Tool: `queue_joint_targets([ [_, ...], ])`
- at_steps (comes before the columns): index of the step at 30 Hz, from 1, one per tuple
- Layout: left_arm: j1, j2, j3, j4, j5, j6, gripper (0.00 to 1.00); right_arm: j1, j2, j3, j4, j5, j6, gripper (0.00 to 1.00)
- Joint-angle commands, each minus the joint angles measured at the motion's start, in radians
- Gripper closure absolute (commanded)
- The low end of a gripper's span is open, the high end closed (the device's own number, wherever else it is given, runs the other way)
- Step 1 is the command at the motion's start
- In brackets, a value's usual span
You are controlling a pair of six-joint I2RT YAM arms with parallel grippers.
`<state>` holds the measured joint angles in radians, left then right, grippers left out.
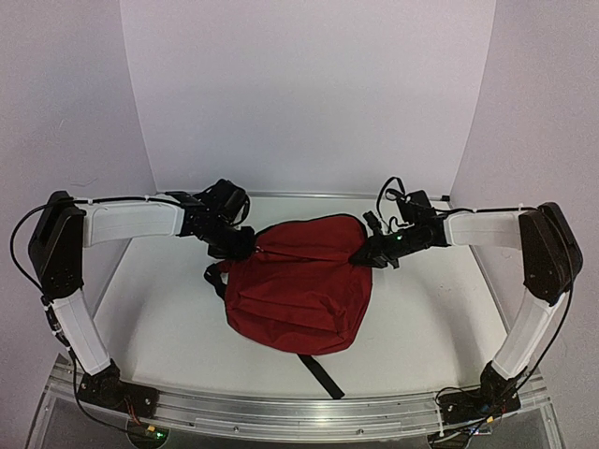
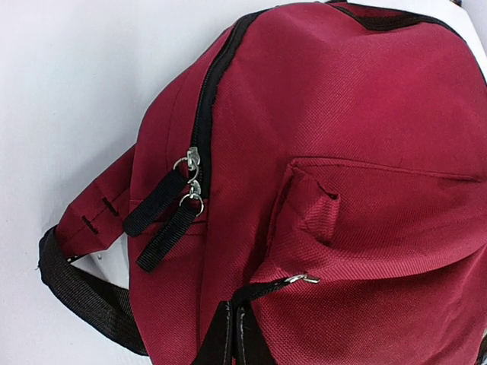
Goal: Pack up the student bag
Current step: Zip the student bag at the center of the board, then adjust the student bag at the center of the board.
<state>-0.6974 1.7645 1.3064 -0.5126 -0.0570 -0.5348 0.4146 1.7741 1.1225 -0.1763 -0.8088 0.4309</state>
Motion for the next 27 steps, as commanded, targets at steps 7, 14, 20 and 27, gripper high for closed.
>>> queue_joint_targets([
  [7, 0.023, -0.258, -0.191, 0.154, 0.176, -0.015, 0.31, -0.018, -0.073, 0.112, -0.073, -0.223, -0.074, 0.56],
  [14, -0.058, -0.454, -0.359, 0.143, 0.150, -0.148, 0.22, -0.036, 0.006, 0.344, -0.220, 0.057, -0.232, 0.09],
  [20, -0.171, -0.480, -0.517, 0.224, 0.126, -0.309, 0.21, -0.039, 0.196, 0.584, -0.268, 0.298, -0.332, 0.05],
  [27, -0.209, -0.421, -0.596, 0.335, 0.132, -0.419, 0.28, -0.038, 0.383, 0.682, -0.278, 0.245, -0.324, 0.10],
])
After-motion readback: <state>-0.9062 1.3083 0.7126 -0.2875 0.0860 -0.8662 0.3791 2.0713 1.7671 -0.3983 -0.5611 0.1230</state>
